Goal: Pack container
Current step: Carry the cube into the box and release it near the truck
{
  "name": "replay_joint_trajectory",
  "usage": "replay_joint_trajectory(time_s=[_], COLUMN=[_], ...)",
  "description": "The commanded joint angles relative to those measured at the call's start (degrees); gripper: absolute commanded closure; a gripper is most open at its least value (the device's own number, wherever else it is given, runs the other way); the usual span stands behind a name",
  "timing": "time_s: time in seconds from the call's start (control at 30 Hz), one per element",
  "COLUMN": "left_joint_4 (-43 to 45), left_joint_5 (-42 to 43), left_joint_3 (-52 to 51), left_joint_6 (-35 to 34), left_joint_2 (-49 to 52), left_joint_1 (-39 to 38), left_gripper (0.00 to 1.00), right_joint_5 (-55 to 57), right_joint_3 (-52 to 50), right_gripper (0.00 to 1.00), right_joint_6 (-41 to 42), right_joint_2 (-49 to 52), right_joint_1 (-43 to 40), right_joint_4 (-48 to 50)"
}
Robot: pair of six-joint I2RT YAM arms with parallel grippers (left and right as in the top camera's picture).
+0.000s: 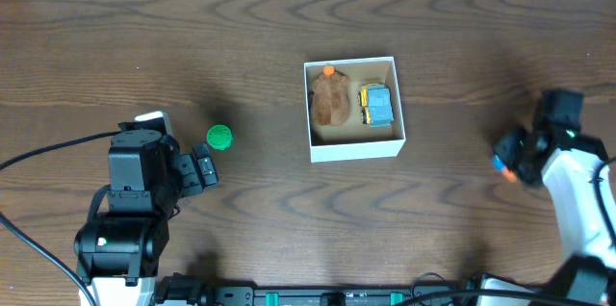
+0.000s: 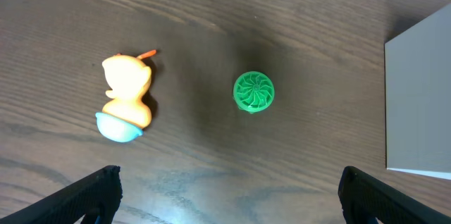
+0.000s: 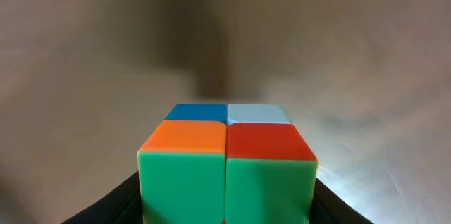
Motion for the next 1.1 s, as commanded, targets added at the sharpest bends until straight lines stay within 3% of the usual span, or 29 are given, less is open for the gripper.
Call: replay_joint_trajectory(time_s=[0.0,0.2,0.4,0.73,0.93,1.07], left_joint_4=[-0.1,-0.2,-0.2,-0.2,-0.2,-0.2], left_joint_5=[-0.3,-0.3,-0.3,-0.3,-0.3,-0.3], left_joint_3=[1.1,1.1,1.1,1.1,1.1,1.1], left_joint_6=[-0.5,-0.5,-0.5,-0.5,-0.5,-0.5], left_joint_2=[0.0,0.0,0.0,0.0,0.0,0.0], left_joint_1=[0.2,0.2,0.2,0.2,0.2,0.2], left_gripper=[0.02,0.02,0.02,0.02,0.02,0.02], right_joint_5=[-0.3,-0.3,-0.3,-0.3,-0.3,-0.3], right_joint_3=[6.9,13.3,13.3,13.3,13.3,13.3], right_gripper=[0.99,0.99,0.99,0.99,0.98,0.93], right_joint_6=[-6.6,-11.9,-8.8,-4.6,-4.6,-4.6], right_joint_2=[-3.7,-3.7,-0.1,13.6,15.6,15.6], right_joint_1=[9.7,27.9,38.9,41.2,41.2,41.2], right_joint_4=[-1.0,1.5,5.1,8.7,8.9,7.9])
